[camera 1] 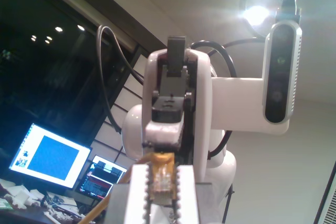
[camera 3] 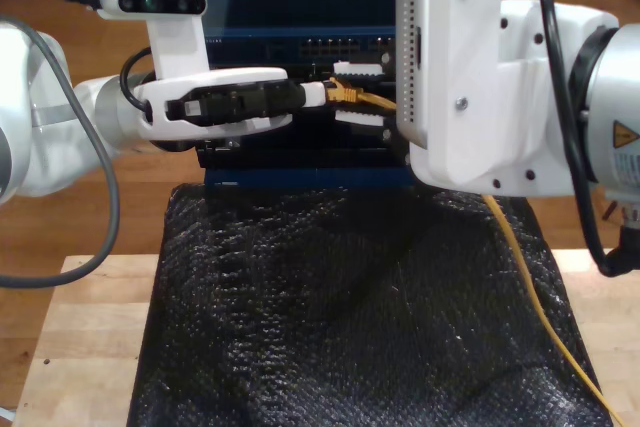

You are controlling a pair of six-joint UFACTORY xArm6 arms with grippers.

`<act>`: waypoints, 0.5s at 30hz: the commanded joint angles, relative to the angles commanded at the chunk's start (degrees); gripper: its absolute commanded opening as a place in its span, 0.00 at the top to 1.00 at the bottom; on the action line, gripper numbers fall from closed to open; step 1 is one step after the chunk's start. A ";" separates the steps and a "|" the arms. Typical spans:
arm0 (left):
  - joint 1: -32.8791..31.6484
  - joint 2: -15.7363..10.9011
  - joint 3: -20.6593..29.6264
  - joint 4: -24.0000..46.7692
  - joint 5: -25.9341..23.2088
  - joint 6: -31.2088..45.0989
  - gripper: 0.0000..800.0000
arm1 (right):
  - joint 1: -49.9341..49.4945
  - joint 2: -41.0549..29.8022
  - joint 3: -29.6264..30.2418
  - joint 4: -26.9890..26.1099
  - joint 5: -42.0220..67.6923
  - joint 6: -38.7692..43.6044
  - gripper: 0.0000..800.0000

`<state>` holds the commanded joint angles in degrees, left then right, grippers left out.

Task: Grab the cable and plug it in

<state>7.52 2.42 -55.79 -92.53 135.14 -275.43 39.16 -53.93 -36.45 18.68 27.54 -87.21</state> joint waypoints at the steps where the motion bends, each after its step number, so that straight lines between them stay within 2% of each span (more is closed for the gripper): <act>1: 0.00 0.00 0.00 0.00 0.00 0.00 0.98 | 0.00 0.00 0.00 0.00 0.00 0.00 0.72; 6: 0.00 0.00 0.00 0.00 0.00 0.00 0.98 | 0.00 0.00 0.00 0.00 0.00 0.00 0.72; 13: 0.00 0.00 0.00 0.00 0.00 0.00 0.98 | 0.00 0.00 0.00 0.09 0.00 0.09 0.77; 15: 0.00 0.00 0.00 0.00 0.00 -0.09 0.97 | 0.00 0.00 0.00 0.09 0.00 0.09 0.81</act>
<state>7.52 2.42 -55.79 -92.53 135.14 -275.52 39.16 -53.93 -36.45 18.77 27.54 -87.12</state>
